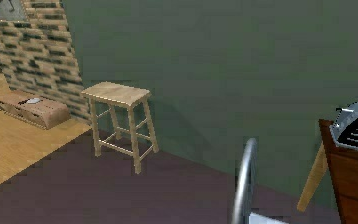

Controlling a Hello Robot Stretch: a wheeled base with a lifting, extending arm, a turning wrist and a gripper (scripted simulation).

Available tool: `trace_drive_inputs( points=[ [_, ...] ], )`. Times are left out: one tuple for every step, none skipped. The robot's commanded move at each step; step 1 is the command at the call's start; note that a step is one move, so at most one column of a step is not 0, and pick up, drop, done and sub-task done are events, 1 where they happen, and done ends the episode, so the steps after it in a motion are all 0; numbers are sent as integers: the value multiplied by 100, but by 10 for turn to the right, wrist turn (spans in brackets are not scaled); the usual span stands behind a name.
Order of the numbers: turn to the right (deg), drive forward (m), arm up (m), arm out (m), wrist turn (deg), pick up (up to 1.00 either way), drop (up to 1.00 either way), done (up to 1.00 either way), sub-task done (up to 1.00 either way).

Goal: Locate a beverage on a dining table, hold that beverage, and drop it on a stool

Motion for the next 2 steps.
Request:
trace_drive_inputs(
  points=[
    [0, 0, 0, 0, 300, 0, 0, 0, 0],
    [0, 0, -30, 0, 0, 0, 0, 0, 0]
  ],
)
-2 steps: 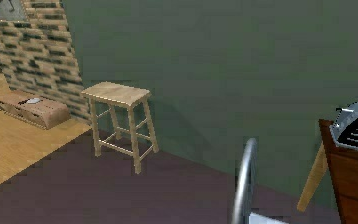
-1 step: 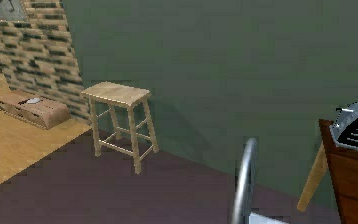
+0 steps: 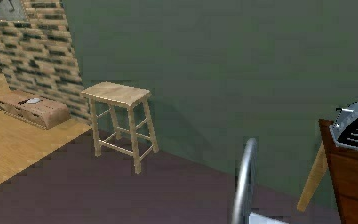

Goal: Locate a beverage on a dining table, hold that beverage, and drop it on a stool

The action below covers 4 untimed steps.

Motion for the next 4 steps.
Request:
trace_drive_inputs(
  points=[
    [0, 0, 0, 0, 0, 100, 0, 0, 0],
    [0, 0, 10, 0, 0, 0, 0, 0, 0],
    [0, 0, 22, 0, 0, 0, 0, 0, 0],
    [0, 0, 0, 0, -450, 0, 0, 0, 0]
  ],
)
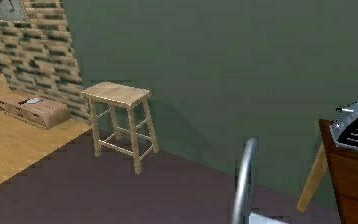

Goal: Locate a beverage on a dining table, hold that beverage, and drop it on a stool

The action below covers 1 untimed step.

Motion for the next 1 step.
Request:
trace_drive_inputs(
  points=[
    [0, 0, 0, 0, -450, 0, 0, 0, 0]
  ],
)
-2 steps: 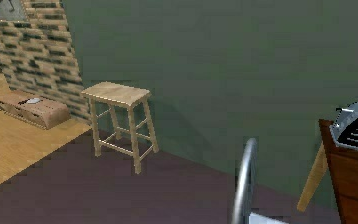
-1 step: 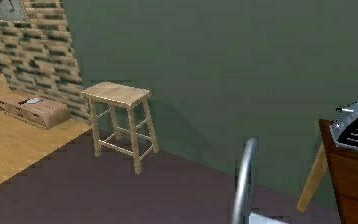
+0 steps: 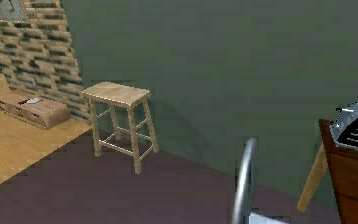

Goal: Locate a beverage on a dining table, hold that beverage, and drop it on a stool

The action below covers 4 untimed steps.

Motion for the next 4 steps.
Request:
trace_drive_inputs(
  points=[
    [0, 0, 0, 0, -240, 0, 0, 0, 0],
    [0, 0, 0, -38, 0, 0, 0, 0, 0],
    [-450, 0, 0, 0, 0, 0, 0, 0, 0],
    [-390, 0, 0, 0, 0, 0, 0, 0, 0]
  ],
)
